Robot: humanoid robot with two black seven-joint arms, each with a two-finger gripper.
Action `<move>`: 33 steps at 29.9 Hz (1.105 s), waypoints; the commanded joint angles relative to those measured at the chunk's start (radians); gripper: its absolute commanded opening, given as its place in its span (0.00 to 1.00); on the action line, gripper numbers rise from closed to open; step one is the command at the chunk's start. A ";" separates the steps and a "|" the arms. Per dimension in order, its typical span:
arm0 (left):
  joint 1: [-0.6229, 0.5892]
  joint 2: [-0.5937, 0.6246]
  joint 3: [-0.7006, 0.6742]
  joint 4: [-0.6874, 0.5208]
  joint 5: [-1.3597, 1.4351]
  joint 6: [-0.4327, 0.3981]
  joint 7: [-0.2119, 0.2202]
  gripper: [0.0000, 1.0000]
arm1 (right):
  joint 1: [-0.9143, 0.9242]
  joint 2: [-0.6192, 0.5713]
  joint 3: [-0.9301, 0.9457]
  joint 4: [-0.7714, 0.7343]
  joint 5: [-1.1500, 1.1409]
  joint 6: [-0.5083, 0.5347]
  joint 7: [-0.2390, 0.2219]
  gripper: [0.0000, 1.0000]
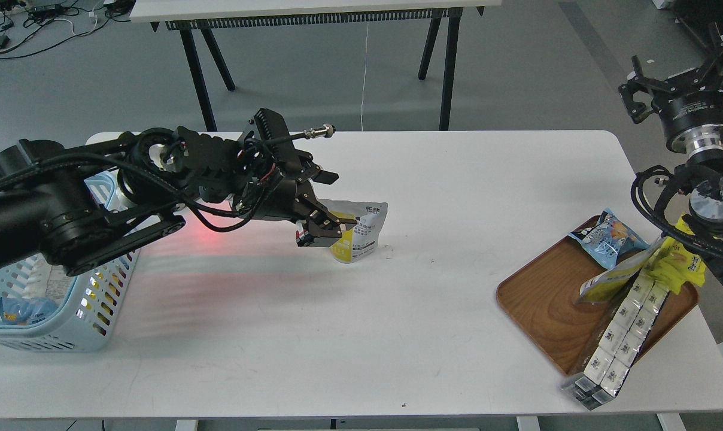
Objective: Scan snack and place in basket
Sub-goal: 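Reach the left gripper to the standing yellow packet and grasp it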
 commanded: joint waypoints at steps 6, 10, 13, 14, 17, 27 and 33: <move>0.027 -0.068 0.008 0.090 0.000 0.035 0.007 0.77 | 0.013 0.006 -0.015 0.005 -0.007 0.000 0.000 0.99; 0.063 -0.094 0.005 0.116 0.000 0.092 0.014 0.73 | 0.013 0.002 -0.015 0.006 -0.010 0.000 0.000 0.99; 0.068 -0.095 0.002 0.120 0.000 0.092 0.024 0.61 | 0.013 0.002 -0.015 0.006 -0.010 0.000 0.000 0.99; 0.068 -0.095 0.001 0.120 0.000 0.091 0.022 0.58 | 0.013 0.002 -0.015 0.006 -0.010 0.000 0.000 0.99; 0.067 -0.095 0.001 0.127 0.000 0.091 0.022 0.49 | 0.013 0.003 -0.015 0.006 -0.010 0.000 0.000 0.99; 0.068 -0.123 0.008 0.195 0.000 0.092 0.016 0.23 | 0.013 0.002 -0.015 0.006 -0.010 0.000 0.001 0.99; 0.068 -0.111 0.000 0.181 0.000 0.094 0.019 0.10 | 0.013 0.000 -0.015 0.003 -0.011 0.000 0.003 0.99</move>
